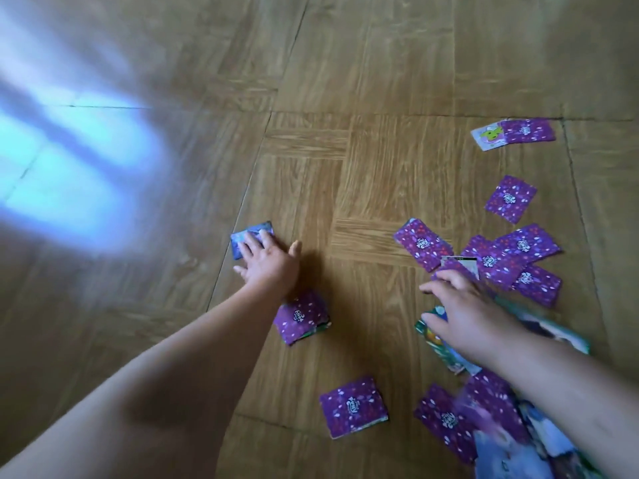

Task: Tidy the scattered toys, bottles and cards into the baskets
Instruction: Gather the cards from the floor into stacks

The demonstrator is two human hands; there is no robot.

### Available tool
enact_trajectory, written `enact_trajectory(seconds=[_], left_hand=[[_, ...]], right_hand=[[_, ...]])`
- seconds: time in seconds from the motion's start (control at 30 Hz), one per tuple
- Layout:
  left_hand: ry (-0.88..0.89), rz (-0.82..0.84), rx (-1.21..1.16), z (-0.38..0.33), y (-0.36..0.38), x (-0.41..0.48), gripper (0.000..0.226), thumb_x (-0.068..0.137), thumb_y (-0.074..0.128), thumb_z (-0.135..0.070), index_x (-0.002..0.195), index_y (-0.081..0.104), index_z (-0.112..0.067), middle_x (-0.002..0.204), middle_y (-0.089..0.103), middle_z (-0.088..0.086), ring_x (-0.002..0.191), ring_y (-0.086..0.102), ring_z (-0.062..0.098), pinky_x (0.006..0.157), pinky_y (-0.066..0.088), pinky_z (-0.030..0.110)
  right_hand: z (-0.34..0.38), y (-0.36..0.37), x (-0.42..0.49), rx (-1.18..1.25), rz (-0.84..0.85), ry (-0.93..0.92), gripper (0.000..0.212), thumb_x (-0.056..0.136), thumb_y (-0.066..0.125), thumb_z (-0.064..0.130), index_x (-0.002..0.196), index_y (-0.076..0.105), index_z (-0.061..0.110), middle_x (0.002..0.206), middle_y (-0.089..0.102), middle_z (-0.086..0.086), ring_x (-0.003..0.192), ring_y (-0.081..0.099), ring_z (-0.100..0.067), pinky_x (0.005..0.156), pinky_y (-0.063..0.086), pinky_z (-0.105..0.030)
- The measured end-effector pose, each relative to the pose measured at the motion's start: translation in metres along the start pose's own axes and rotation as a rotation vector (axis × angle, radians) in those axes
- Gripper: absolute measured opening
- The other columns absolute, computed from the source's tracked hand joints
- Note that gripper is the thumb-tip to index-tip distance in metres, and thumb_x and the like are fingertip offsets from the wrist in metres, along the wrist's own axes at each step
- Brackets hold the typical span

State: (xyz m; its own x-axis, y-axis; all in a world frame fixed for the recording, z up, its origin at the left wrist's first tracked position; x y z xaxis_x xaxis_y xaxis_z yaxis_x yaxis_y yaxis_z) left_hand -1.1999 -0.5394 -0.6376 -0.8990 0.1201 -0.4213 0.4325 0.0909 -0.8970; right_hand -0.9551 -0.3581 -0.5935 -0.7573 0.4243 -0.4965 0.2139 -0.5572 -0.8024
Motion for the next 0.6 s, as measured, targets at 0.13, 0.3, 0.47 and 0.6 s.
enact_trajectory(seconds=[0.13,0.3,0.47,0.6], left_hand=[[0.448,0.077,0.148,0.005,0.011,-0.046,0.084,0.089,0.044,-0.066,0.155,0.016,-0.021,0.164,0.002,0.008,0.15,0.001,0.028,0.119,0.016,0.051],[0.746,0.263,0.314,0.019,0.01,-0.076,0.101,0.075,0.071,-0.058,0.155,0.016,-0.032,0.163,0.002,-0.003,0.148,0.003,0.022,0.119,0.022,0.043],[0.845,0.14,0.256,0.006,0.02,-0.074,0.074,0.085,0.069,-0.039,0.15,0.033,-0.035,0.158,0.027,-0.007,0.136,0.027,0.025,0.112,0.034,0.04],[1.114,0.219,0.297,-0.043,0.049,-0.112,0.06,0.098,0.052,-0.024,0.153,0.027,-0.034,0.159,0.026,-0.005,0.138,0.029,0.025,0.107,0.041,0.039]], right_hand=[[0.013,0.01,-0.007,-0.011,0.05,-0.027,0.044,0.095,0.052,0.037,0.138,0.043,0.029,0.152,0.022,0.003,0.138,0.026,-0.022,0.111,0.031,-0.036],[0.019,0.023,-0.019,-0.029,0.042,-0.042,0.042,0.097,0.048,0.036,0.138,0.042,0.028,0.15,0.023,0.006,0.137,0.026,-0.02,0.11,0.033,-0.036],[0.007,0.021,-0.021,-0.037,-0.053,0.059,0.044,0.096,0.05,0.034,0.139,0.041,0.027,0.153,0.021,0.0,0.137,0.023,-0.024,0.111,0.027,-0.035],[-0.026,0.004,-0.022,-0.036,-0.132,0.209,0.049,0.093,0.052,0.034,0.141,0.039,0.027,0.155,0.018,-0.004,0.137,0.024,-0.03,0.11,0.024,-0.034]])
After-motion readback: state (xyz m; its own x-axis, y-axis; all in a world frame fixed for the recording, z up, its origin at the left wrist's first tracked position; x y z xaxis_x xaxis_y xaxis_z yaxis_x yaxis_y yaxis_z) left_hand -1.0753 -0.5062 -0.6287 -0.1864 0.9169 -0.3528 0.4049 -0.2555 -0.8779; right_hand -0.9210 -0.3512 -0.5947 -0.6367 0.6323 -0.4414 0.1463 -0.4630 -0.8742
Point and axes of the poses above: each hand's wrist, its own x-axis towards the middle knuckle, its own y-axis out of the palm, z = x × y, the point moved 5 cm from there along x, towards the middle knuckle
